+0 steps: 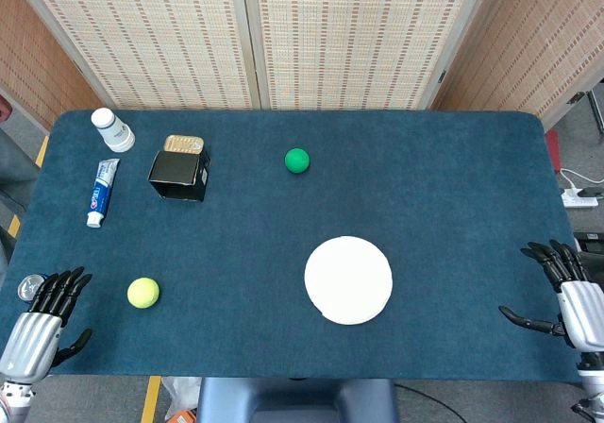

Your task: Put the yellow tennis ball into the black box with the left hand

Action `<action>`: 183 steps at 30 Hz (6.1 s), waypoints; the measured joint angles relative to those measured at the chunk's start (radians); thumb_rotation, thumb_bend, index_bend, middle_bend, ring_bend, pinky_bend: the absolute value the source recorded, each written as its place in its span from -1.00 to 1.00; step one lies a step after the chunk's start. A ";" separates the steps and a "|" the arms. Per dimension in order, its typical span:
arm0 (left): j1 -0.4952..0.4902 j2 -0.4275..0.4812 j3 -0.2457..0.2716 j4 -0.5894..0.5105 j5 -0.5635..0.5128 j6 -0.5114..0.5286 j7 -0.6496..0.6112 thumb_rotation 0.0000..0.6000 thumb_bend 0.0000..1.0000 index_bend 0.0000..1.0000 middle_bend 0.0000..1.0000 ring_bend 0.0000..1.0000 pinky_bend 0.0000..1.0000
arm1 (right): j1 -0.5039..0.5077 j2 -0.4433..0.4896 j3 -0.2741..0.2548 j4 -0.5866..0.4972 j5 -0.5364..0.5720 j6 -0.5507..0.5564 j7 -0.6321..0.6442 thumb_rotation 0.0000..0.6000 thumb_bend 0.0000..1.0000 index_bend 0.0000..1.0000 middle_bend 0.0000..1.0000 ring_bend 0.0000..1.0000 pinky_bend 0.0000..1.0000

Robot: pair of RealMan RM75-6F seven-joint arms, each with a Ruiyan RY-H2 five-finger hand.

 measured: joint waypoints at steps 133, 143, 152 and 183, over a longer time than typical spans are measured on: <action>-0.290 -0.696 -0.058 0.859 -0.088 -0.249 -0.132 1.00 0.40 1.00 1.00 1.00 1.00 | 0.019 -0.004 -0.006 -0.011 -0.009 -0.028 -0.038 1.00 -1.00 -0.59 -0.76 -1.00 -1.00; -0.318 -0.667 -0.073 0.884 -0.122 -0.301 -0.125 1.00 0.41 1.00 1.00 1.00 1.00 | 0.026 -0.005 0.001 -0.016 0.007 -0.043 -0.048 1.00 -1.00 -0.59 -0.76 -1.00 -1.00; -0.335 -0.666 -0.071 0.931 -0.132 -0.341 -0.154 1.00 0.41 1.00 1.00 1.00 1.00 | 0.024 -0.009 0.001 -0.020 0.008 -0.041 -0.063 1.00 -1.00 -0.59 -0.76 -1.00 -1.00; -0.583 -0.689 -0.107 1.051 -0.148 -0.509 -0.348 -0.69 -0.37 -0.92 -1.00 -1.00 -1.00 | 0.036 -0.012 -0.001 -0.024 0.010 -0.064 -0.079 1.00 -1.00 -0.59 -0.76 -1.00 -1.00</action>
